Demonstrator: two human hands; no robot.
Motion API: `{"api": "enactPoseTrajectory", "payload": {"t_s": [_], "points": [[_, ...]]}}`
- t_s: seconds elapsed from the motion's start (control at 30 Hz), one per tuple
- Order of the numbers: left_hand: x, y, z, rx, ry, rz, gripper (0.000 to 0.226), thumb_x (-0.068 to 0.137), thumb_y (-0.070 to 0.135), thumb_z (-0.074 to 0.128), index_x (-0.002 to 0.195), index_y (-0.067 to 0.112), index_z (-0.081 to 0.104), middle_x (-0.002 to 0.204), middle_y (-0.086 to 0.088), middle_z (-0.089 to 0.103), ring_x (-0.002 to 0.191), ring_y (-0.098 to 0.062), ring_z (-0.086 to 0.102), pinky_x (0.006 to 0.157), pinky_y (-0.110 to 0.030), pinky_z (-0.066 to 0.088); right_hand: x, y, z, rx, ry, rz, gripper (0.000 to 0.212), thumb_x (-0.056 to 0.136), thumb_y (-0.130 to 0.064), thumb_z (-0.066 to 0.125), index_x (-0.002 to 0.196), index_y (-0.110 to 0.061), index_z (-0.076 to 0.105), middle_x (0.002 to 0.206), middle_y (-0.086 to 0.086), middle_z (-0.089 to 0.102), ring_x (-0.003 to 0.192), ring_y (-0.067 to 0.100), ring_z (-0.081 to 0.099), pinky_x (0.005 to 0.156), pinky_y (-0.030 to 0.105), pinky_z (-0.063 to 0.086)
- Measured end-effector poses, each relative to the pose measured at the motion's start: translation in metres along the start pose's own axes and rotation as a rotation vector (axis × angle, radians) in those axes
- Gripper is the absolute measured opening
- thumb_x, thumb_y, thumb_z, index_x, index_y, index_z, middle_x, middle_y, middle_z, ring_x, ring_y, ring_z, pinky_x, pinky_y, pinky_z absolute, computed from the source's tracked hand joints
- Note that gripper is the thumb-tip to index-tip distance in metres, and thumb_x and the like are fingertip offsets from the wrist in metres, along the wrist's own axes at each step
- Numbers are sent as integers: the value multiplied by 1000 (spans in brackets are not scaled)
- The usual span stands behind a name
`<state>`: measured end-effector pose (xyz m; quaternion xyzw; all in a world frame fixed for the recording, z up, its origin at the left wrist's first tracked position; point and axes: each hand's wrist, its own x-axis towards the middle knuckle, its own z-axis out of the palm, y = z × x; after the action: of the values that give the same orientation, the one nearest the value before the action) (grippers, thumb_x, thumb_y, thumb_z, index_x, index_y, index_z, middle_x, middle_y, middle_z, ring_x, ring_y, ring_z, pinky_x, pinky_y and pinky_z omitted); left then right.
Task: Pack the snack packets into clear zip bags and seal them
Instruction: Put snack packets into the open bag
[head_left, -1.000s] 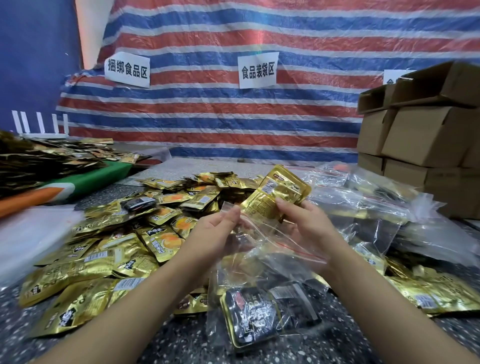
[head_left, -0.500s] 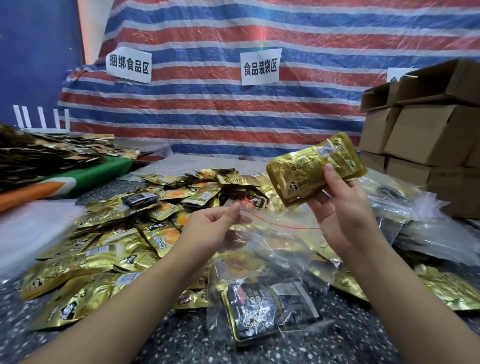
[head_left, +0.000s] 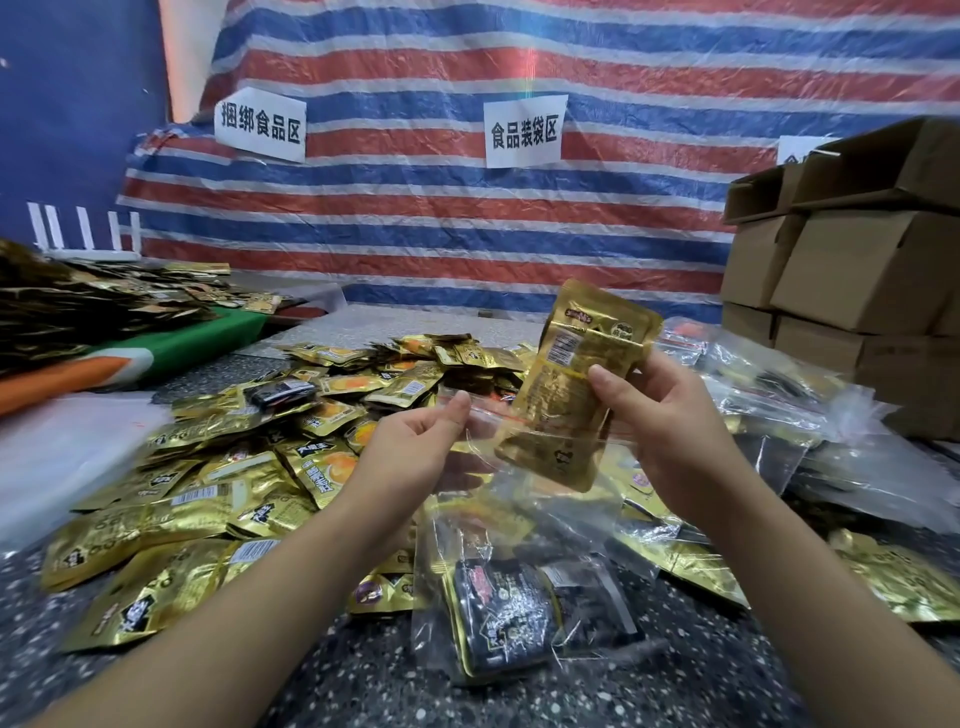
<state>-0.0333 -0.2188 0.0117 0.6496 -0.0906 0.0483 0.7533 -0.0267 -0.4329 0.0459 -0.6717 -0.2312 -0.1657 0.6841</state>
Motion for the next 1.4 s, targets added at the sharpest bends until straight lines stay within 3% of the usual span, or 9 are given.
{"api": "enactPoseTrajectory", "payload": {"t_s": [0.17,0.27,0.47,0.67,0.9,1.07,1.23,1.33,1.4], "points": [[1,0,0,-29,0,3,43,86,46,56,80,7,72,88,-5,76,65,-22,70,54,-25,55,-1,-4,-9,-23,-121,18,38,84,-24,62,120,-11,60,113,6,73,108,24,69,86,39,57],[0,0,0,-21,-14,14,46,82,49,54,82,7,71,89,-7,76,65,-22,70,54,-25,55,-3,-6,-12,-89,-196,58,31,88,-22,60,118,-14,61,110,5,74,102,23,71,75,35,59],[-1,1,3,-16,-81,8,52,85,48,49,97,3,70,93,-10,77,82,-28,73,63,-27,58,-7,-10,-8,-406,-291,62,22,97,-4,55,111,-20,63,103,-2,74,98,15,71,77,30,57],[-5,3,8,-36,-137,41,40,84,44,51,76,8,67,76,-8,75,69,-17,72,62,-26,59,-12,-20,0,-600,-415,124,13,98,-10,57,107,-13,65,101,8,71,98,26,67,90,53,54],[-8,0,14,94,-146,147,43,88,42,49,82,6,72,80,-10,76,71,-19,73,67,-28,61,-12,-23,9,-794,-488,196,8,98,-15,56,103,-17,62,98,6,70,96,26,65,91,53,51],[-9,-1,13,150,-134,204,44,99,29,46,86,-6,69,80,-21,72,69,-20,72,64,-28,59,-14,-21,18,-943,-488,69,9,94,-24,63,101,-27,59,93,-7,68,87,14,64,83,45,54],[-6,0,11,155,-106,210,45,90,40,48,82,3,71,76,-13,75,68,-22,74,60,-29,59,-14,-13,16,-729,-284,11,25,92,-18,68,108,-35,60,91,-4,71,83,14,69,75,43,59],[-8,-1,13,261,-124,225,45,87,50,47,81,14,74,73,-12,74,64,-30,71,60,-36,58,-18,-17,17,-840,-499,35,22,95,-26,61,105,-44,67,85,-17,71,78,0,67,65,22,57],[-9,-2,12,332,-125,258,40,89,51,46,82,25,76,74,-10,74,64,-28,69,61,-34,54,-20,-13,26,-1001,-603,-36,13,95,-30,60,100,-38,70,78,-18,69,69,1,63,59,21,52]]}}
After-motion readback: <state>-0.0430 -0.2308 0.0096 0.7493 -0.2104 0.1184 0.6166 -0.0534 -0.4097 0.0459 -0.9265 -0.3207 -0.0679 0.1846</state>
